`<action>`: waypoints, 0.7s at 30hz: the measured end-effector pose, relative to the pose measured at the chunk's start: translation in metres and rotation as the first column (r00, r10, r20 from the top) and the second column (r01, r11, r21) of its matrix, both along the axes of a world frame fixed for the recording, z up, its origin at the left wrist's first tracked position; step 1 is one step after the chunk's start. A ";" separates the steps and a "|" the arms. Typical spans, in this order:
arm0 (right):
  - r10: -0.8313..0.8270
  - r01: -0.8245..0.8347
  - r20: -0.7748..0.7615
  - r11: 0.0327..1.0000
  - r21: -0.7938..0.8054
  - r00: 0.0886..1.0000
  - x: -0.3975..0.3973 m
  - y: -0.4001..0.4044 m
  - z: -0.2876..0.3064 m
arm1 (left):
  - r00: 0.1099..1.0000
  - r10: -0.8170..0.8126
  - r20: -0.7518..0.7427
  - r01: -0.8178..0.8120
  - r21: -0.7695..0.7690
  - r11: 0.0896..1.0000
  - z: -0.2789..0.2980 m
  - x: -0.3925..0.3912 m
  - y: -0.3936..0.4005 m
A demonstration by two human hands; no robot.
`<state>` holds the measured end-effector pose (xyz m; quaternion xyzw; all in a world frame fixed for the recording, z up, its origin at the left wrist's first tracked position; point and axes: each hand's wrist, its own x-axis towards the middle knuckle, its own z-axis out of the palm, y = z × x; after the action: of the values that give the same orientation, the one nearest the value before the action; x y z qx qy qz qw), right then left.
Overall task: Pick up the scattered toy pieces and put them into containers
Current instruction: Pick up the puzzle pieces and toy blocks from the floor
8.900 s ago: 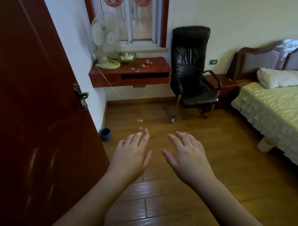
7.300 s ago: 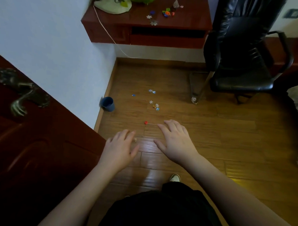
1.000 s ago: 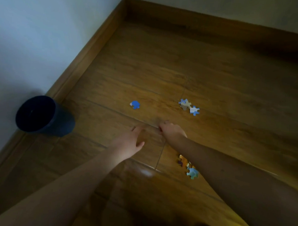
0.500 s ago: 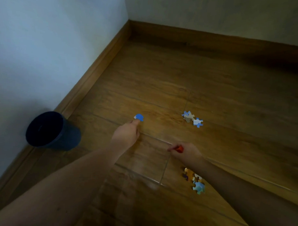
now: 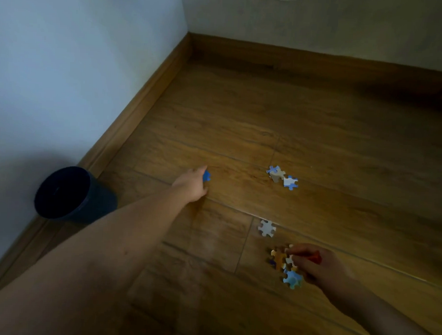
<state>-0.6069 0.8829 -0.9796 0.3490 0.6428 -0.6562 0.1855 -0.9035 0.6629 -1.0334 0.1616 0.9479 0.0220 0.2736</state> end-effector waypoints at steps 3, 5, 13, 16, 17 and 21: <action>-0.068 0.068 -0.032 0.998 0.013 0.997 0.004 -0.001 0.005 | 0.999 0.036 -0.017 -0.035 0.048 0.998 -0.008 -0.003 0.008; -0.067 0.068 -0.041 0.998 0.015 0.997 0.005 -0.001 0.008 | 0.998 0.060 -0.025 -0.057 0.080 0.995 -0.013 -0.004 0.010; -0.108 0.108 -0.037 0.994 -0.002 0.993 0.000 0.006 0.010 | 0.988 0.141 -0.066 -0.129 0.157 0.979 -0.018 -0.009 0.013; -0.141 0.140 -0.043 0.989 -0.037 0.989 -0.004 0.011 0.011 | 0.997 0.063 -0.044 -0.050 0.257 0.965 -0.021 -0.004 0.021; -0.152 0.151 -0.039 0.988 -0.046 0.988 -0.005 0.013 0.011 | 0.999 0.025 -0.039 -0.013 0.286 0.958 -0.021 -0.001 0.028; -0.143 0.141 -0.040 0.989 -0.032 0.989 -0.007 0.017 0.010 | 0.986 -0.148 -0.078 0.164 0.299 0.940 -0.011 0.015 0.074</action>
<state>-0.6139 0.8995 -0.9695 0.3773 0.6105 -0.6842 0.1298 -0.8890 0.7365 -1.0445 0.2769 0.9245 0.1415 0.2205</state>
